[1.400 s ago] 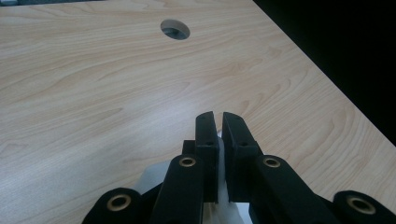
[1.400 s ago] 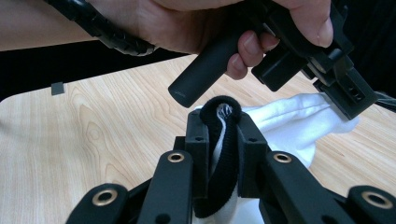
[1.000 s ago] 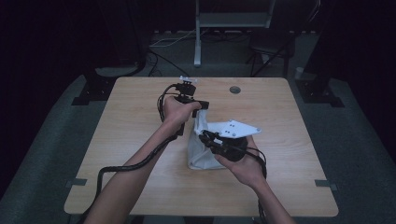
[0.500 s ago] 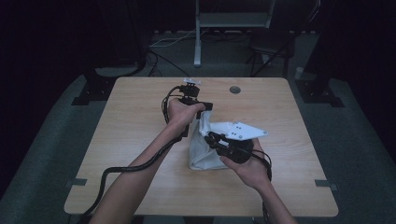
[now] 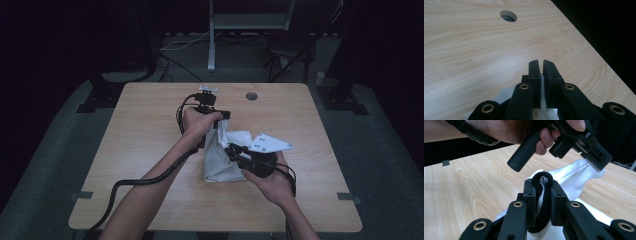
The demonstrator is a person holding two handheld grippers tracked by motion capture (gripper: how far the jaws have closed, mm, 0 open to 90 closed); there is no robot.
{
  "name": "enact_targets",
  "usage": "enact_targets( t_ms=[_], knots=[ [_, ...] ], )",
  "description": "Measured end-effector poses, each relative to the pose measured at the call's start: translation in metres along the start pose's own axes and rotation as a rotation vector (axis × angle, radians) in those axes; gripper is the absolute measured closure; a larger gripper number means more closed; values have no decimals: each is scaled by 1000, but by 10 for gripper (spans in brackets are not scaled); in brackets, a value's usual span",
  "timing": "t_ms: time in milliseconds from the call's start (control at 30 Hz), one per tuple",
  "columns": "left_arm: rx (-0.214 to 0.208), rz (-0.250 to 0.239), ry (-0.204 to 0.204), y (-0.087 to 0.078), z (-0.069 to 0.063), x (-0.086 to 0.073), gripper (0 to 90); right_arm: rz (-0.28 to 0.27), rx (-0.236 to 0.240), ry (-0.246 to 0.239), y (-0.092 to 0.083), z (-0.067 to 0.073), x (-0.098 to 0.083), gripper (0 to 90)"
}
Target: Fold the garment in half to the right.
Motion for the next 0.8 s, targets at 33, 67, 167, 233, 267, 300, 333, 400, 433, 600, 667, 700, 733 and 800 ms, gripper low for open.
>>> enact_targets(
  t_ms=[33,67,167,233,267,300,333,400,433,600,667,700,733,800],
  knots=[
    [-6,-5,-6,1,-2,0,858,1,0,0,0,0,0,790],
    [-7,-9,-10,2,-2,0,857,0,-1,-2,-1,-1,-1,790],
    [-8,-15,-12,4,-4,0,857,4,-5,1,-3,-1,-3,789],
    [-8,-18,-16,5,-4,-1,857,1,-8,5,-4,-3,-5,789],
    [-8,-18,-17,5,-4,-1,857,3,-11,9,-5,-4,-6,788],
    [-7,-17,-15,6,-4,-1,857,2,-12,10,-5,-4,-7,788],
    [-10,-18,-17,6,-5,-1,857,6,-14,10,-6,-5,-9,788],
    [-9,-20,-18,8,-5,-2,857,7,-14,11,-7,-5,-10,788],
    [-11,-19,-21,8,-6,-2,857,8,-17,14,-8,-6,-11,789],
    [-14,-27,-27,12,-8,-4,856,8,-24,17,-11,-9,-13,788],
    [-15,-26,-30,14,-8,-5,856,7,-27,23,-12,-10,-15,788],
    [-16,-26,-31,15,-8,-5,856,10,-27,22,-13,-11,-16,788],
    [-17,-24,-30,15,-8,-5,856,11,-28,25,-13,-11,-17,788],
    [-17,-24,-31,16,-8,-6,856,11,-32,27,-14,-13,-19,788]
  ],
)
Point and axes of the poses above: each handheld gripper's, and its own axes: y roughly forward along the jaws, x roughly out of its top, z roughly to its left, the point moved 9 cm from there along y, roughly forward along the jaws
